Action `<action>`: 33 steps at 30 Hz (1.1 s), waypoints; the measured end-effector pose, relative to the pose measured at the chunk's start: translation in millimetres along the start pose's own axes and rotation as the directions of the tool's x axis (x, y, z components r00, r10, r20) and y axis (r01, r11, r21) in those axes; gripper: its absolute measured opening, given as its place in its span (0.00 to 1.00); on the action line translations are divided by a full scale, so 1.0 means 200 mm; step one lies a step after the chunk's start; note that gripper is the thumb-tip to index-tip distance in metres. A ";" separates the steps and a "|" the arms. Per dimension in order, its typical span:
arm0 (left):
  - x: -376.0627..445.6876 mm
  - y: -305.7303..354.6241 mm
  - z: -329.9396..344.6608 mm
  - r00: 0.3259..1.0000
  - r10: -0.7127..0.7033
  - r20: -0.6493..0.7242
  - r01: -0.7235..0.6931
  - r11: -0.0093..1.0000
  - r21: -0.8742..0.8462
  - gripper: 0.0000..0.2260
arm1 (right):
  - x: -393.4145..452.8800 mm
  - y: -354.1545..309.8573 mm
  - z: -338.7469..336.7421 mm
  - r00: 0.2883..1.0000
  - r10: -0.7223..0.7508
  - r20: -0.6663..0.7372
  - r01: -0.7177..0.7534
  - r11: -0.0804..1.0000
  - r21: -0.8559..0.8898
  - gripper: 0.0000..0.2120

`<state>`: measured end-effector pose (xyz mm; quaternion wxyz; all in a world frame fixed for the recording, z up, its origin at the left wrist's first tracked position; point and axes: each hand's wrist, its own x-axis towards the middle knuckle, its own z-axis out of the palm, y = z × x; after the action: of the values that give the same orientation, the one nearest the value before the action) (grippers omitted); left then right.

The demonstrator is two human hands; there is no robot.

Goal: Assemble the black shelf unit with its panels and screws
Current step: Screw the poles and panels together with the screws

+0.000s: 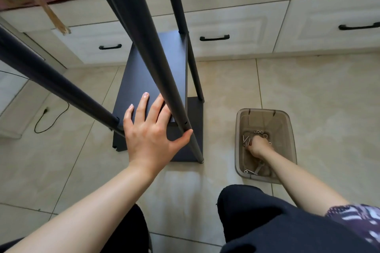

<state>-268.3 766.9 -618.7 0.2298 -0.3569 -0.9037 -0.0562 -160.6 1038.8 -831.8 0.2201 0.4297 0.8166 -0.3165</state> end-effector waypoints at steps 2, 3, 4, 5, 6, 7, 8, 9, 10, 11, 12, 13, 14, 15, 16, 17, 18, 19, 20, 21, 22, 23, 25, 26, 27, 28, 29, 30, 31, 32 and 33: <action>0.00 0.00 0.00 1.000 0.002 0.001 -0.002 1.000 0.004 0.32 | 0.00 -0.01 0.02 1.000 -0.005 0.028 0.004 1.000 0.025 0.08; 0.00 0.00 0.01 1.000 0.002 0.001 -0.002 1.000 0.004 0.32 | 0.00 -0.02 0.03 0.999 -0.002 0.044 0.000 0.999 0.043 0.07; 0.00 0.00 0.01 1.000 0.002 -0.003 -0.002 1.000 0.005 0.32 | 0.00 -0.03 0.03 0.998 0.002 0.058 -0.006 0.998 0.066 0.07; 0.00 0.00 0.01 1.000 0.001 -0.006 -0.001 1.000 0.005 0.32 | 0.01 -0.03 0.03 0.997 0.011 0.070 -0.018 0.995 0.097 0.08; 0.00 0.00 0.01 1.000 0.000 -0.010 0.000 1.000 0.002 0.31 | 0.02 -0.03 0.03 0.997 0.024 0.078 -0.035 0.990 0.138 0.10; 0.00 0.00 0.01 1.000 -0.003 -0.014 0.003 1.000 -0.001 0.31 | 0.03 -0.03 0.02 0.996 0.039 0.083 -0.053 0.983 0.177 0.12; 0.00 0.01 0.00 1.000 -0.006 -0.016 0.006 1.000 -0.003 0.31 | 0.04 -0.04 0.01 0.995 0.051 0.082 -0.066 0.977 0.201 0.13; 0.00 0.01 0.00 1.000 -0.007 -0.018 0.007 1.000 -0.003 0.31 | 0.04 -0.04 0.00 0.996 0.056 0.073 -0.070 0.977 0.203 0.15; 0.00 0.01 0.00 1.000 -0.005 -0.018 0.005 1.000 -0.004 0.31 | 0.05 -0.04 0.00 0.997 0.057 0.058 -0.067 0.979 0.192 0.16; 0.00 0.01 0.01 1.000 -0.005 -0.016 0.005 1.000 -0.003 0.31 | 0.05 -0.05 0.00 0.998 0.054 0.046 -0.061 0.983 0.173 0.16; 0.00 0.00 0.00 1.000 -0.004 -0.015 0.004 1.000 -0.002 0.31 | 0.05 -0.06 0.01 0.998 0.049 0.043 -0.055 0.987 0.152 0.14; 0.00 0.00 0.01 1.000 -0.002 -0.013 0.002 1.000 -0.003 0.31 | 0.05 -0.06 0.02 0.998 0.044 0.047 -0.050 0.991 0.128 0.13; 0.00 0.00 0.01 1.000 -0.004 -0.008 0.004 1.000 -0.004 0.31 | 0.04 -0.07 0.03 0.998 0.042 0.056 -0.048 0.993 0.107 0.11; 0.00 0.00 0.01 1.000 -0.006 -0.003 0.006 1.000 -0.002 0.32 | 0.04 -0.08 0.04 0.997 0.036 0.066 -0.042 0.995 0.094 0.09; 0.00 0.00 0.00 1.000 -0.006 -0.001 0.006 1.000 0.002 0.32 | 0.03 -0.09 0.05 0.997 0.027 0.072 -0.034 0.995 0.090 0.07; 0.00 0.01 0.00 1.000 -0.007 -0.003 0.007 1.000 0.004 0.32 | 0.03 -0.11 0.05 0.997 0.021 0.075 -0.027 0.996 0.086 0.07; 0.00 0.01 0.00 1.000 -0.006 -0.006 0.006 1.000 0.004 0.32 | 0.03 -0.12 0.06 0.997 0.020 0.080 -0.026 0.996 0.082 0.07; 0.00 0.01 0.00 1.000 -0.005 -0.007 0.005 1.000 0.004 0.32 | 0.03 -0.13 0.06 0.996 0.021 0.089 -0.028 0.997 0.073 0.09; 0.00 0.01 0.00 1.000 -0.004 -0.007 0.004 1.000 0.006 0.32 | 0.02 -0.14 0.07 0.995 0.023 0.099 -0.030 0.997 0.064 0.09; 0.00 0.01 0.00 1.000 -0.003 -0.005 0.003 1.000 0.007 0.31 | 0.01 -0.15 0.07 0.994 0.028 0.102 -0.033 0.998 0.051 0.08; 0.00 0.01 0.00 1.000 -0.002 -0.004 0.002 1.000 0.010 0.32 | 0.01 -0.16 0.08 0.995 0.033 0.097 -0.036 0.999 0.028 0.06; 0.00 0.01 0.00 1.000 -0.001 -0.005 0.001 1.000 0.011 0.32 | 0.00 -0.17 0.09 0.996 0.039 0.081 -0.039 0.999 -0.005 0.06; 0.00 0.00 0.00 1.000 0.001 -0.010 0.000 1.000 0.014 0.32 | -0.02 -0.18 0.12 0.999 0.041 0.018 -0.039 0.996 -0.085 0.13; 0.00 0.00 0.00 1.000 0.001 -0.014 -0.001 1.000 0.015 0.32 | -0.03 -0.19 0.13 0.999 0.035 -0.004 -0.035 0.992 -0.119 0.16; 0.00 0.00 0.01 1.000 0.002 -0.016 -0.001 1.000 0.015 0.32 | -0.04 -0.19 0.14 1.000 0.025 -0.016 -0.027 0.989 -0.143 0.17; 0.00 0.00 0.01 1.000 0.002 -0.018 -0.001 1.000 0.015 0.32 | -0.05 -0.19 0.15 1.000 0.019 -0.016 -0.022 0.988 -0.154 0.17; 0.00 0.00 0.01 1.000 0.002 -0.019 -0.002 1.000 0.013 0.31 | -0.05 -0.19 0.15 1.000 0.018 -0.010 -0.019 0.988 -0.155 0.18; 0.00 0.00 0.01 1.000 0.002 -0.020 -0.002 1.000 0.012 0.31 | -0.05 -0.18 0.15 1.000 0.022 0.002 -0.021 0.988 -0.151 0.17; 0.00 0.00 0.02 1.000 0.003 -0.024 -0.003 1.000 0.012 0.31 | -0.05 -0.18 0.15 1.000 0.024 0.018 -0.021 0.989 -0.144 0.16; 0.00 0.00 0.02 1.000 0.004 -0.027 -0.004 1.000 0.011 0.31 | -0.06 -0.17 0.14 0.999 0.021 0.035 -0.016 0.991 -0.135 0.15; 0.00 0.00 0.02 1.000 0.005 -0.027 -0.005 1.000 0.010 0.31 | -0.06 -0.17 0.12 0.999 0.014 0.049 -0.007 0.992 -0.126 0.13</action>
<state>-269.7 767.5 -622.2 0.2441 -0.3574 -0.8998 -0.0560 -180.0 999.6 -830.3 0.2688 0.4112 0.8268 -0.2740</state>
